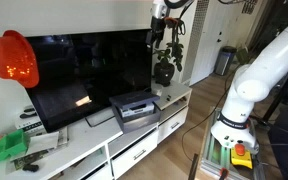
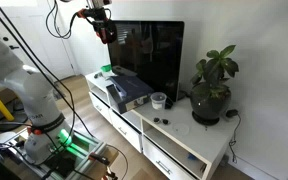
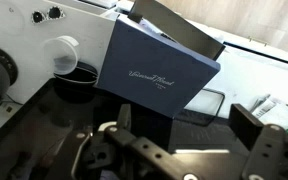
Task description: Pick up the clear cup and move it to the front left side of the tv stand
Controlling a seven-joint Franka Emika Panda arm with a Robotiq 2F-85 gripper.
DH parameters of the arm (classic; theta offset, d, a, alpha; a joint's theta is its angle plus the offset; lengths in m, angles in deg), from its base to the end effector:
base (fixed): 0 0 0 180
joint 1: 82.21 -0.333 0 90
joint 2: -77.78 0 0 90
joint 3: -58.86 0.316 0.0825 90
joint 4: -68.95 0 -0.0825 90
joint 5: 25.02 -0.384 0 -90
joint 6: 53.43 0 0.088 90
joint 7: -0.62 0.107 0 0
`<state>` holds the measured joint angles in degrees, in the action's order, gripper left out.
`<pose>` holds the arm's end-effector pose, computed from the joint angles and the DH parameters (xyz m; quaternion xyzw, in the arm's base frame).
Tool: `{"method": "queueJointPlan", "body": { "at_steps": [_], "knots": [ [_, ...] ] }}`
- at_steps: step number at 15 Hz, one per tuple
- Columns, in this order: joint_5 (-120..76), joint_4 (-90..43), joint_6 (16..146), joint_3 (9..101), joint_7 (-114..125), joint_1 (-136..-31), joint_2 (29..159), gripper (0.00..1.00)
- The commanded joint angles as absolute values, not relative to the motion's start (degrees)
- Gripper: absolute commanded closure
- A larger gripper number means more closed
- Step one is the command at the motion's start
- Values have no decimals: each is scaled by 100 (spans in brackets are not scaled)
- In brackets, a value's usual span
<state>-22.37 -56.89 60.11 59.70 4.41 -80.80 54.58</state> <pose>0.4507 -0.0066 0.5641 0.9947 -0.0310 0.0956 0.0222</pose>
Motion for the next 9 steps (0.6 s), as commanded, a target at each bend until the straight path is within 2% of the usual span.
{"method": "queueJointPlan", "body": {
  "at_steps": [1, 9],
  "knots": [
    [-2233, -5674, 5998, 5959, 443, -8092, 5461, 0],
    [-2236, -5705, 6112, 5916, 427, -8064, 5463, 0]
  ]
}}
